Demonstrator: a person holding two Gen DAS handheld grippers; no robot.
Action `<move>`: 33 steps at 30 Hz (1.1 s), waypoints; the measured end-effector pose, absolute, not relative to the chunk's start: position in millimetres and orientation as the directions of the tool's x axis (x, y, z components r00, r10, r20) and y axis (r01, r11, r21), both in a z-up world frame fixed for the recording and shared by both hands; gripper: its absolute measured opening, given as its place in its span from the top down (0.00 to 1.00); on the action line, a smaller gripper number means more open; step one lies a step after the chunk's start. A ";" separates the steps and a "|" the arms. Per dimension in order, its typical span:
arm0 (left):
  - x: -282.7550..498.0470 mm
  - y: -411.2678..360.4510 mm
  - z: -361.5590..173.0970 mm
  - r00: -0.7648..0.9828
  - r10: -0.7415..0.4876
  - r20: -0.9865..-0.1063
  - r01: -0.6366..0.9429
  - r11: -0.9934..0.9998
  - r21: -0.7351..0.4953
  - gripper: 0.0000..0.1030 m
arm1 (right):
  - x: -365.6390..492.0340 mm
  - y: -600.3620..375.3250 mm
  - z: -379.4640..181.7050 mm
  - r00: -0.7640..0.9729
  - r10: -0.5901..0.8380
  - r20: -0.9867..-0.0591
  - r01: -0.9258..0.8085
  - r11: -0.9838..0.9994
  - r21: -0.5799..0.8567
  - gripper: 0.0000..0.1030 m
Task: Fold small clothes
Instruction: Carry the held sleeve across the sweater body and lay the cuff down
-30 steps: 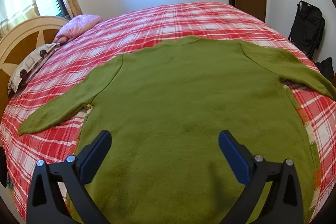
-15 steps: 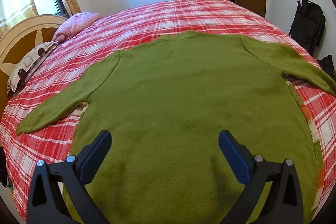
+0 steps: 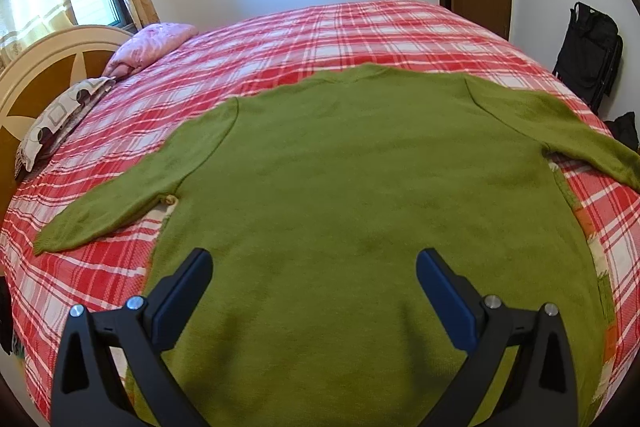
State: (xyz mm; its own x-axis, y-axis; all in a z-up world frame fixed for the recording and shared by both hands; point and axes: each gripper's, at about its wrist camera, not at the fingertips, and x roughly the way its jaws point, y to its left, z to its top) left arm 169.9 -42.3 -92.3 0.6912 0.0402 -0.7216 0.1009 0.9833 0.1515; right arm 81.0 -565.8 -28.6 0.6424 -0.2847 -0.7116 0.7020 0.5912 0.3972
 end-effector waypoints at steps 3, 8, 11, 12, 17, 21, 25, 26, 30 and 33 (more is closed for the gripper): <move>172.8 -33.6 -86.1 0.700 0.046 -0.712 0.080 0.987 0.142 0.00 | 104.0 -531.5 7.7 0.690 -0.297 -0.660 0.625 0.704 0.336 0.92; 180.4 -15.6 -73.8 0.723 0.047 -0.689 0.047 0.992 0.117 0.00 | 152.7 -465.4 38.8 0.761 -0.197 -0.618 0.467 0.827 0.311 0.93; 188.7 -5.7 -68.1 0.743 0.041 -0.668 0.046 0.993 0.112 0.00 | 178.2 -420.1 46.2 0.787 -0.116 -0.607 0.367 0.877 0.309 0.93; 192.6 -1.3 -67.2 0.748 0.042 -0.662 0.043 0.993 0.111 0.00 | 185.2 -406.0 47.0 0.791 -0.096 -0.604 0.342 0.888 0.307 0.93; 214.9 30.7 -70.8 0.739 0.059 -0.671 -0.012 0.997 0.074 0.00 | 225.7 -326.1 42.1 0.798 0.030 -0.602 0.196 0.931 0.307 0.93; 222.9 49.8 -79.9 0.740 0.075 -0.668 -0.039 0.997 0.069 0.00 | 252.8 -277.2 25.9 0.781 0.125 -0.611 0.119 0.932 0.343 0.93; 232.7 61.9 -93.8 0.727 0.077 -0.682 -0.033 0.996 0.078 0.00 | 273.4 -229.0 7.4 0.763 0.197 -0.616 0.045 0.934 0.354 0.93; 234.7 65.1 -97.4 0.719 0.074 -0.691 -0.035 0.997 0.070 0.00 | 278.8 -213.0 1.0 0.753 0.219 -0.620 0.022 0.934 0.357 0.93; 236.1 75.1 -107.5 0.701 0.052 -0.711 -0.044 0.999 0.029 0.00 | 293.1 -171.3 -25.4 0.710 0.301 -0.637 -0.032 0.917 0.397 0.93; 237.1 78.8 -110.8 0.697 0.045 -0.716 -0.042 0.999 0.022 0.00 | 302.0 -142.6 -47.6 0.679 0.361 -0.639 -0.081 0.902 0.425 0.93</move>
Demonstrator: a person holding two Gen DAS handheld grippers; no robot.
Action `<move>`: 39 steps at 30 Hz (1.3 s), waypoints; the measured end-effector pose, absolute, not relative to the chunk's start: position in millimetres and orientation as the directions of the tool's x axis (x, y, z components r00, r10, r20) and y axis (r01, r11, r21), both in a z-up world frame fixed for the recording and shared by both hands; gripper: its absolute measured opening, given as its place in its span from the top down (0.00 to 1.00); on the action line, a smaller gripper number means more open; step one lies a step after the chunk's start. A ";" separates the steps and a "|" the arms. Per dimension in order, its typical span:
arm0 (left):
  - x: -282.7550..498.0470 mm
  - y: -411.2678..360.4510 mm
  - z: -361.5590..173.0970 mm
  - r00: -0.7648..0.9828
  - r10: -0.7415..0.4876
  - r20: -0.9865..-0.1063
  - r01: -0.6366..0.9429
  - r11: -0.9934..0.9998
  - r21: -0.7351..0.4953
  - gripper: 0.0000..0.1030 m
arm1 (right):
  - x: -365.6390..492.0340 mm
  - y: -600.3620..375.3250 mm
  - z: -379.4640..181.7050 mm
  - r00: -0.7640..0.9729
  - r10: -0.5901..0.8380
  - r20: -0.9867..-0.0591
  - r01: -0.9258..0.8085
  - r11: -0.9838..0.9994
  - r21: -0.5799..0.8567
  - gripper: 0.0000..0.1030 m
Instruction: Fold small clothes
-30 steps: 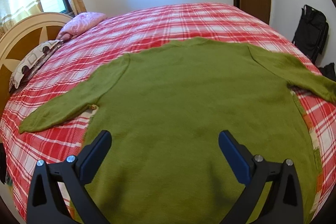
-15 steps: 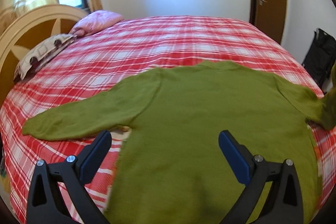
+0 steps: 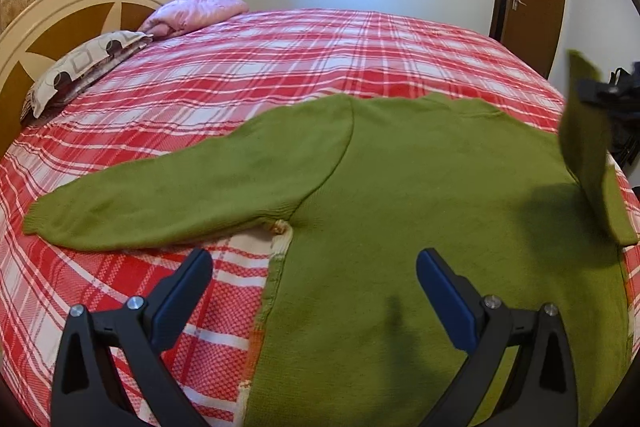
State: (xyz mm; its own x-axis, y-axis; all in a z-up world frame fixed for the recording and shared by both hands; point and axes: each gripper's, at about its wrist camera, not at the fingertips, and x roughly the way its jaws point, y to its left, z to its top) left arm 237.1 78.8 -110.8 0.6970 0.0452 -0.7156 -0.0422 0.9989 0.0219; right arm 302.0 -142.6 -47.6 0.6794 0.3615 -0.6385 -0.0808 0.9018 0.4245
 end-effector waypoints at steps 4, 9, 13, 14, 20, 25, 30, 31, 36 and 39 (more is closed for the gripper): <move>236.8 80.0 -110.4 0.698 0.037 -0.715 -0.029 0.999 0.023 0.00 | 312.6 -129.6 -74.3 0.600 0.489 -0.633 -0.141 0.844 0.518 0.91; 243.6 82.8 -108.8 0.676 -0.020 -0.737 0.005 1.000 -0.022 0.00 | 304.9 -157.6 -93.1 0.546 0.633 -0.549 -0.093 0.697 0.711 0.91; 252.8 80.3 -108.9 0.647 -0.104 -0.756 0.048 0.994 -0.095 0.00 | 284.9 -195.5 -96.7 0.619 0.641 -0.453 -0.028 0.595 0.803 0.28; 254.1 78.4 -108.6 0.645 -0.121 -0.755 0.056 0.992 -0.111 0.00 | 278.3 -204.5 -97.8 0.652 0.637 -0.411 -0.031 0.564 0.825 0.18; 262.5 52.3 -108.1 0.633 -0.139 -0.762 0.098 0.990 -0.099 0.00 | 259.6 -219.9 -87.4 0.694 0.550 -0.465 -0.012 0.654 0.756 0.18; 261.5 48.5 -105.4 0.622 -0.183 -0.761 0.124 0.983 -0.135 0.00 | 231.2 -210.0 -87.7 0.753 0.194 -0.628 0.068 0.927 0.368 0.18; 276.8 39.8 -108.8 0.581 -0.281 -0.764 0.104 0.956 -0.273 0.00 | 212.5 -211.8 -119.6 0.754 0.096 -0.650 0.117 0.954 0.277 0.18; 279.8 36.0 -111.7 0.575 -0.287 -0.766 0.094 0.953 -0.287 0.01 | 211.9 -209.7 -125.9 0.747 0.100 -0.657 0.120 0.952 0.281 0.18; 295.7 23.1 -128.5 0.536 -0.271 -0.800 -0.013 0.944 -0.328 0.09 | 206.5 -210.9 -134.0 0.746 0.127 -0.654 0.123 0.938 0.323 0.18; 299.4 14.3 -125.9 0.545 -0.344 -0.765 0.010 0.915 -0.404 0.52 | 207.0 -213.7 -135.0 0.748 0.136 -0.649 0.125 0.932 0.340 0.18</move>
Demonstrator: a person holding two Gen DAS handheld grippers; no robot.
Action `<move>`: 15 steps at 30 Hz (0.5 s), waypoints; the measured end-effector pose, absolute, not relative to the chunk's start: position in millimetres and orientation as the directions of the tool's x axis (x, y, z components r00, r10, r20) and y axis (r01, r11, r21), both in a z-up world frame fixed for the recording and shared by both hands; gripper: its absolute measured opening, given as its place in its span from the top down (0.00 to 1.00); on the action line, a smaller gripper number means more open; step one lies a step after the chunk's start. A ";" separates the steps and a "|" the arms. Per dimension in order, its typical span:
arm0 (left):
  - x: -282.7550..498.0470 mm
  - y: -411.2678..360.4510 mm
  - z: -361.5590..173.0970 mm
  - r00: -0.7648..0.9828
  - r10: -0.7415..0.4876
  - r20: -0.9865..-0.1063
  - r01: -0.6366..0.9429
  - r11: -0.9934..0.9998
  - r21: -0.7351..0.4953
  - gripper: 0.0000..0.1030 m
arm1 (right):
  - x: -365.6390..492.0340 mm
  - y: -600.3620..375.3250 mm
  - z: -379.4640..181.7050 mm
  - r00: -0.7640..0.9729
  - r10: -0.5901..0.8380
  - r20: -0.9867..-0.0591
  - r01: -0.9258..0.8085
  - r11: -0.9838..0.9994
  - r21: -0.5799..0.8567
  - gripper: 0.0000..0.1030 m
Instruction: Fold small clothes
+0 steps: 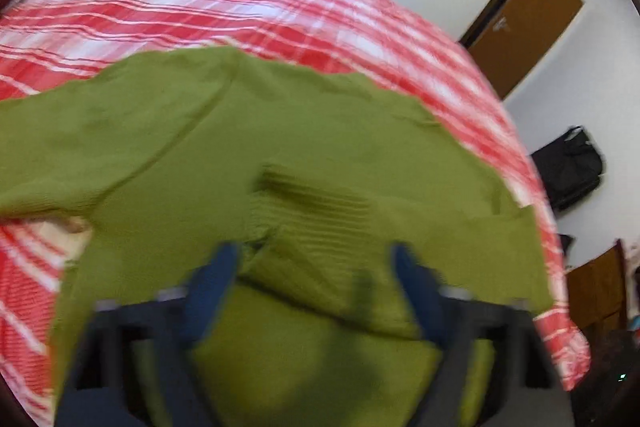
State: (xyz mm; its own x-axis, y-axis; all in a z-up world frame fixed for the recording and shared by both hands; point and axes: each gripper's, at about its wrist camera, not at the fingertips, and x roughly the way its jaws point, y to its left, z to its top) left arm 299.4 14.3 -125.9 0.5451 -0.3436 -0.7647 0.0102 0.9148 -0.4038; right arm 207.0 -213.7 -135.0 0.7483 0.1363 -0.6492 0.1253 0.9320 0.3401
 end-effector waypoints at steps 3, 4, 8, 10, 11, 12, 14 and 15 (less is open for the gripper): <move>310.7 4.6 -136.7 0.476 -0.447 -0.758 0.029 0.869 -0.494 0.92 | 201.8 -217.1 -133.7 0.755 0.138 -0.641 0.134 0.924 0.357 0.18; 312.6 2.2 -136.9 0.482 -0.437 -0.759 0.028 0.874 -0.485 0.92 | 197.7 -219.2 -132.3 0.762 0.135 -0.634 0.142 0.920 0.366 0.18; 315.5 -3.9 -117.0 0.549 -0.391 -0.739 0.077 0.904 -0.421 0.94 | 177.8 -227.0 -123.9 0.790 0.090 -0.607 0.180 0.911 0.370 0.18; 317.8 2.6 -101.6 0.588 -0.396 -0.705 0.095 0.899 -0.427 0.94 | 170.7 -229.4 -121.9 0.790 0.085 -0.607 0.188 0.909 0.372 0.18; 319.3 9.1 -92.9 0.611 -0.394 -0.687 0.094 0.897 -0.432 0.94 | 167.4 -231.2 -121.0 0.790 0.078 -0.608 0.195 0.908 0.370 0.18; 321.8 17.0 -87.2 0.630 -0.385 -0.675 0.089 0.899 -0.430 0.94 | 163.7 -233.0 -120.0 0.792 0.072 -0.606 0.200 0.907 0.370 0.18; 321.5 32.3 -78.3 0.668 -0.355 -0.654 0.074 0.906 -0.416 0.94 | 158.1 -235.3 -118.7 0.795 0.061 -0.603 0.208 0.907 0.367 0.18; 320.8 45.5 -74.4 0.688 -0.332 -0.645 0.058 0.912 -0.407 0.94 | 157.4 -235.4 -118.4 0.795 0.061 -0.603 0.210 0.906 0.369 0.18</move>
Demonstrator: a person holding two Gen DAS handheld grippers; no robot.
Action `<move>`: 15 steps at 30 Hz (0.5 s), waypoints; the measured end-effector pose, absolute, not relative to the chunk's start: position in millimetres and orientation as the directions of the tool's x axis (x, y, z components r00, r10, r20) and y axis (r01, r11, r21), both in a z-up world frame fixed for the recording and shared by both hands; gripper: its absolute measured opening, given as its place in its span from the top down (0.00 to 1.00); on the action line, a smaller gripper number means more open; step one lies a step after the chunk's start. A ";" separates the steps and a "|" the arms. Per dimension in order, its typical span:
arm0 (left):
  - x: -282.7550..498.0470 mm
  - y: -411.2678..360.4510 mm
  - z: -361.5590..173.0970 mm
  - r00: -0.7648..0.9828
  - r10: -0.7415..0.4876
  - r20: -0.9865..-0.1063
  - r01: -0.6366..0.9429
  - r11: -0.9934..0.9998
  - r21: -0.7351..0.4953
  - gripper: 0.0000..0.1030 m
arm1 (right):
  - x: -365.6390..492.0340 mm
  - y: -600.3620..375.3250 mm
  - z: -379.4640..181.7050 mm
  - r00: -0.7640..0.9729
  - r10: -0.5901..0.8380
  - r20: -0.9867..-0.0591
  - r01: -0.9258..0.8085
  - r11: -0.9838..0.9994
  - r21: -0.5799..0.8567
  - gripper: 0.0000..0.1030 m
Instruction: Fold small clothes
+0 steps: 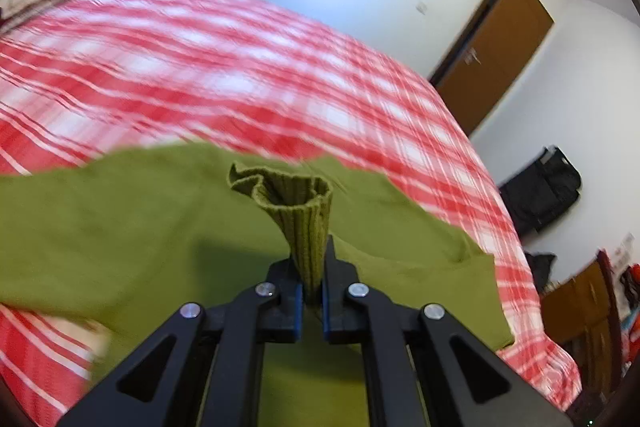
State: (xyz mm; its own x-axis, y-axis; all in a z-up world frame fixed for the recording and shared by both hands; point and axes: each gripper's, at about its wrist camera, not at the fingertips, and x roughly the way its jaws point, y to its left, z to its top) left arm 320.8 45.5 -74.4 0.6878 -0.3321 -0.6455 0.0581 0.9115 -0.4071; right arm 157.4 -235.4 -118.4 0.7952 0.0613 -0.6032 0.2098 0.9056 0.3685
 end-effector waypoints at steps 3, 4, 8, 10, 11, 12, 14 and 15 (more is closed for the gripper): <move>321.5 67.4 -81.8 0.708 -0.281 -0.648 0.012 0.922 -0.387 0.94 | 158.2 -233.9 -122.2 0.785 0.074 -0.615 0.208 0.904 0.375 0.18; 325.4 71.0 -88.2 0.706 -0.249 -0.663 -0.013 0.931 -0.364 0.94 | 159.1 -231.8 -124.3 0.780 0.079 -0.621 0.205 0.905 0.372 0.18; 345.4 78.2 -124.8 0.670 -0.148 -0.728 -0.088 0.957 -0.275 0.94 | 161.9 -227.5 -121.4 0.774 0.090 -0.627 0.185 0.915 0.360 0.20; 347.1 80.1 -138.5 0.654 -0.145 -0.743 -0.094 0.959 -0.269 0.94 | 163.8 -228.9 -112.8 0.788 0.075 -0.612 0.179 0.922 0.345 0.21; 345.7 79.2 -137.9 0.666 -0.139 -0.733 -0.090 0.960 -0.264 0.93 | 165.7 -229.8 -108.5 0.793 0.059 -0.607 0.184 0.926 0.331 0.21; 345.2 79.0 -136.2 0.667 -0.130 -0.733 -0.093 0.962 -0.255 0.91 | 169.8 -231.9 -103.1 0.798 0.032 -0.602 0.197 0.930 0.311 0.21; 344.4 76.8 -135.2 0.667 -0.108 -0.738 -0.101 0.967 -0.233 0.88 | 182.3 -236.3 -94.4 0.808 0.003 -0.589 0.206 0.935 0.289 0.23; 344.0 75.5 -135.4 0.664 -0.102 -0.740 -0.101 0.969 -0.224 0.87 | 188.3 -236.9 -92.0 0.811 -0.005 -0.585 0.204 0.940 0.275 0.27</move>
